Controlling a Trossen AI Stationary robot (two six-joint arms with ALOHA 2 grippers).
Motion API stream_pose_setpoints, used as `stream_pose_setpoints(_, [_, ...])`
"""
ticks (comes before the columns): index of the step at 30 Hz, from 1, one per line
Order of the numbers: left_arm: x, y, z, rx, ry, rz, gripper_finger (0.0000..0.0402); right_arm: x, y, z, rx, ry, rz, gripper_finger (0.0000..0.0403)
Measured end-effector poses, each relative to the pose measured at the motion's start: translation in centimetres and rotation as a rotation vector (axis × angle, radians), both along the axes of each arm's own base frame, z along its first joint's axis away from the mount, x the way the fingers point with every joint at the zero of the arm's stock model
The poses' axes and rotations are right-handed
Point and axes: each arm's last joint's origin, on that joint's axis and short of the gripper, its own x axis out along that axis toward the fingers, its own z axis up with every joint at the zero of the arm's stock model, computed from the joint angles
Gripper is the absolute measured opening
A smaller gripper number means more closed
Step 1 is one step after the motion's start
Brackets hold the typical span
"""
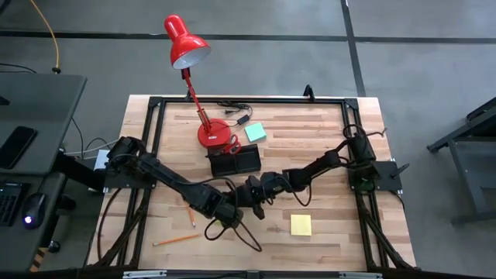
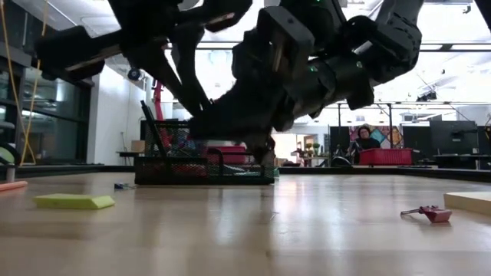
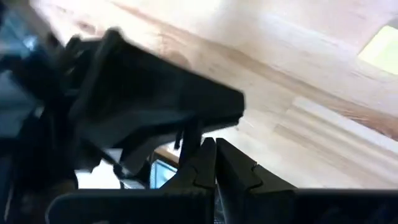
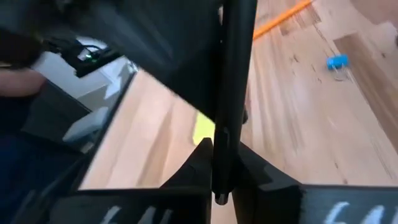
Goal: Pick and place office supplies into organizer
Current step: Put the black pen in the desk organizer
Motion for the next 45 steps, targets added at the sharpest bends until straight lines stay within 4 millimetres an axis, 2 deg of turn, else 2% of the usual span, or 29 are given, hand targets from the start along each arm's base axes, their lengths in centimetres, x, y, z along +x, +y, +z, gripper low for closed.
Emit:
stream_pose_setpoints(7, [-0.5, 0.4, 0.2, 0.076, 0.011, 0.051, 0.0, -0.3, -0.1, -0.8, -0.029, 0.082, -0.032, 0.0005])
stream_pose_setpoints(14, [-0.5, -0.1, 0.7, -0.096, -0.057, 0.173, 0.0, -0.6, -0.8, -1.6, -0.092, 0.159, -0.091, 0.0003])
stream_pose_setpoints(18, [-0.7, -1.1, 1.9, -0.242, -0.195, 0.105, 0.0001, -0.7, -1.1, -1.8, -0.124, 0.191, -0.117, 0.0002])
stream_pose_setpoints(21, [-1.9, -1.4, 3.4, -0.335, -0.298, 0.051, 0.0001, -0.8, -1.2, -2.0, -0.134, 0.209, -0.129, 0.0002])
stream_pose_setpoints(25, [-4.3, -0.8, 5.3, -0.528, -0.472, -0.043, 0.0003, -0.9, -1.0, -2.0, -0.137, 0.209, -0.128, 0.0001])
stream_pose_setpoints(32, [-10.7, 2.0, 4.3, -0.648, -0.73, -0.027, 0.0002, -1.0, -1.3, -1.7, -0.171, 0.226, -0.143, 0.0001])
stream_pose_setpoints(37, [-14.6, 3.7, 2.5, -0.726, -0.872, 0.008, 0.0002, -0.9, -2.4, 0.4, -0.269, 0.284, -0.221, 0.0001])
stream_pose_setpoints(41, [-16.7, 4.7, 0.6, -0.762, -0.972, 0.02, 0.0001, 0.2, -3.1, 4.0, -0.376, 0.325, -0.256, 0.0])
stream_pose_setpoints(45, [-18.4, 5.3, -0.2, -0.82, -1.03, 0.005, 0.0001, 1.0, -4.0, 7.3, -0.547, 0.457, -0.294, 0.0])
